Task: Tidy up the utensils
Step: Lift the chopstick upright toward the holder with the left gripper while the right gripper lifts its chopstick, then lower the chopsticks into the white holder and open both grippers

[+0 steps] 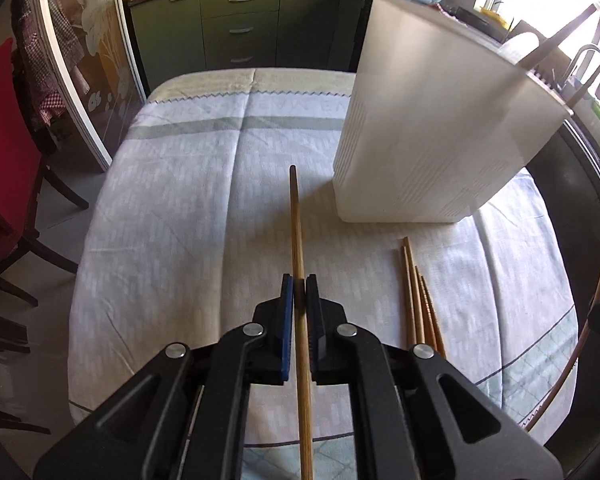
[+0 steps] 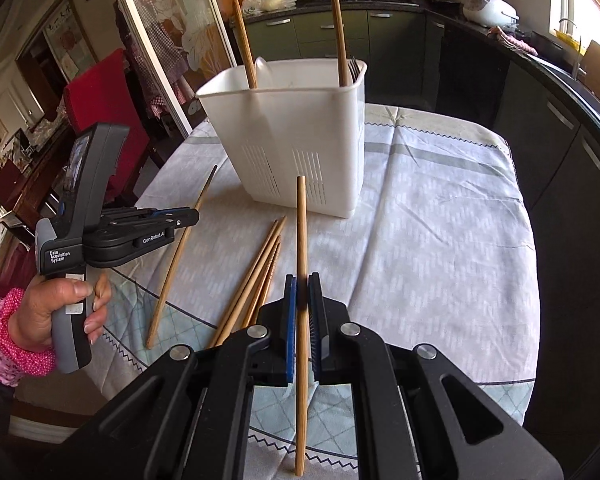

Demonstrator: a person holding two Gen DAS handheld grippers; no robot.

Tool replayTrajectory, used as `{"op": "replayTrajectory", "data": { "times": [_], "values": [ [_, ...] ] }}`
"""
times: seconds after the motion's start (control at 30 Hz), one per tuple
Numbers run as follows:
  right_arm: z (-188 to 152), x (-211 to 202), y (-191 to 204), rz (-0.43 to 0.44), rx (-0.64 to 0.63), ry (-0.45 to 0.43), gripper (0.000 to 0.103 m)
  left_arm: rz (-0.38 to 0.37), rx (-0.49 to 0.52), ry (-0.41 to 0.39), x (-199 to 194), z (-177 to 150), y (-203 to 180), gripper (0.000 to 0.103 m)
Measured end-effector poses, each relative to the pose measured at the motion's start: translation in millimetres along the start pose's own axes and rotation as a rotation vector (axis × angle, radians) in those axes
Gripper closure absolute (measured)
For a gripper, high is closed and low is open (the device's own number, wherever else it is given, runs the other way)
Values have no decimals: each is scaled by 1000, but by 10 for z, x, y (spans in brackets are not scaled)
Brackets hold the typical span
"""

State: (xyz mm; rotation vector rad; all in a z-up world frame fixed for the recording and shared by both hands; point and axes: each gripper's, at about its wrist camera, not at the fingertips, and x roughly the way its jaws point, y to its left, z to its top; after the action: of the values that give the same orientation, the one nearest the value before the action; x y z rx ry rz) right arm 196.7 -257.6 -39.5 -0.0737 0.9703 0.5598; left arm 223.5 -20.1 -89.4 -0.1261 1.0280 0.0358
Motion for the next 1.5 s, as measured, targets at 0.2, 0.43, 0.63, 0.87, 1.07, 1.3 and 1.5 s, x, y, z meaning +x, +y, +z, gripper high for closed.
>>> {"op": "replayTrajectory", "data": {
  "times": [0.2, 0.43, 0.63, 0.87, 1.07, 1.3, 1.5],
  "values": [
    [53, -467, 50, 7, -23, -105, 96, -41, 77, -224, -735, -143, -40, 97],
    [254, -823, 148, -21, -35, -189, 96, -77, 107, -351, -1238, -110, -151, 97],
    [642, -1034, 170, -6, -20, -253, 96, -103, 115, -397, -1474, 69, -240, 97],
    [1159, -1369, 202, 17, 0, -346, 96, -152, 135, -436, -1752, 310, -364, 97],
    [1550, -1679, 198, 2, 19, -436, 96, -178, 142, -549, -2221, 544, -442, 97],
    [1850, -1493, 103, -62, 46, -423, 96, -140, 138, -662, -2410, 898, -574, 97],
    [1843, -903, 63, -81, 24, -308, 96, -101, 107, -586, -1914, 1165, -578, 97]
  ]
}}
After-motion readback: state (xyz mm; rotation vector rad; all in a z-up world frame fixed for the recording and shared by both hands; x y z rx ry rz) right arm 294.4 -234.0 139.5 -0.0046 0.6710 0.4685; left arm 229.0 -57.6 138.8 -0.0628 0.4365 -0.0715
